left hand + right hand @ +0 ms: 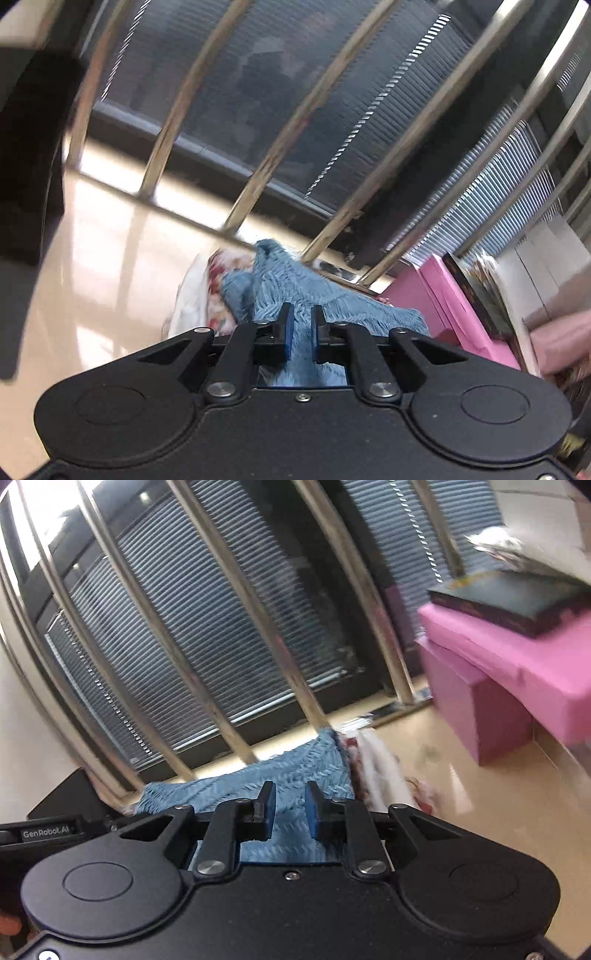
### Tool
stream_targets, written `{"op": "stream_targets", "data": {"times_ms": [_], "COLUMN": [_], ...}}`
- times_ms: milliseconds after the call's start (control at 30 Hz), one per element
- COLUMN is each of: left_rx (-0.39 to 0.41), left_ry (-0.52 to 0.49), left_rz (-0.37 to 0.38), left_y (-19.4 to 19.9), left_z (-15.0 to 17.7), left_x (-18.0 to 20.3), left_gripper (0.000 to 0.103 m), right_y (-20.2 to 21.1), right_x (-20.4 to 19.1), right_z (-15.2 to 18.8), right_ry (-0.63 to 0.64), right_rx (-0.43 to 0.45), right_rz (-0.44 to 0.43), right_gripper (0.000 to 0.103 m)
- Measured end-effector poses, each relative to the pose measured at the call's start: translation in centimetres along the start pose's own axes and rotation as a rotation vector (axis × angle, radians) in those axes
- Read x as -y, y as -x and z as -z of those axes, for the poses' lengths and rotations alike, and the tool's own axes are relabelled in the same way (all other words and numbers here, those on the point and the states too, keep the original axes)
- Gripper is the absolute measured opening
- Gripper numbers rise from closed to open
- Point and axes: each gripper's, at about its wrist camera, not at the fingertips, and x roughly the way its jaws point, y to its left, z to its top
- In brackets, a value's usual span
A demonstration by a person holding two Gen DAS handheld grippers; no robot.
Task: Fold clothes
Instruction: 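Lift the blue garment with both grippers and carry it to the linen stack, then lower the garment onto the linen stack and open both grippers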
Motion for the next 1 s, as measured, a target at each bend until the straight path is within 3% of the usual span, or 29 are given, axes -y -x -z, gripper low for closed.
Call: {"op": "stream_targets", "data": {"times_ms": [233,300,333,400,467,500,567,733,1000], "left_rx": [0.051,0.069,0.081,0.116,0.159,0.191,0.227,0.205,0.098], "left_ry": [0.055,0.080,0.076,0.050,0.025,0.012,-0.023,-0.031,-0.095], "left_rz": [0.027,0.059,0.071,0.076,0.018,-0.031,-0.079,-0.159,-0.245], "left_y": [0.3,0.7,1.0,2.0,3.3,4.1,5.5,7.8,11.2], "left_z": [1.9,1.5,1.3,0.8,0.5,0.4,0.3,0.5,2.7], "left_x": [-1.8,-1.9,-1.8,-1.2,-0.4,-0.1,0.3,0.1,0.4], "left_gripper": [0.009,0.010,0.014,0.039,0.099,0.103,0.103,0.103,0.103], "right_y": [-0.3,0.3,0.6,1.4,2.4,2.8,3.6,4.9,7.8], "right_x": [0.4,0.3,0.3,-0.1,-0.8,-1.1,-1.7,-2.4,-3.8], "right_z": [3.5,3.1,2.8,2.3,1.9,1.7,1.5,1.8,3.4], "right_ry": [0.018,0.018,0.021,0.041,0.070,0.089,0.123,0.136,0.146], "right_rx": [0.046,0.057,0.066,0.098,0.128,0.134,0.141,0.070,-0.033], "right_rz": [0.003,-0.020,-0.033,-0.052,-0.053,-0.043,-0.024,0.022,0.090], "right_gripper": [0.016,0.022,0.030,0.057,0.093,0.098,0.101,0.103,0.103]}}
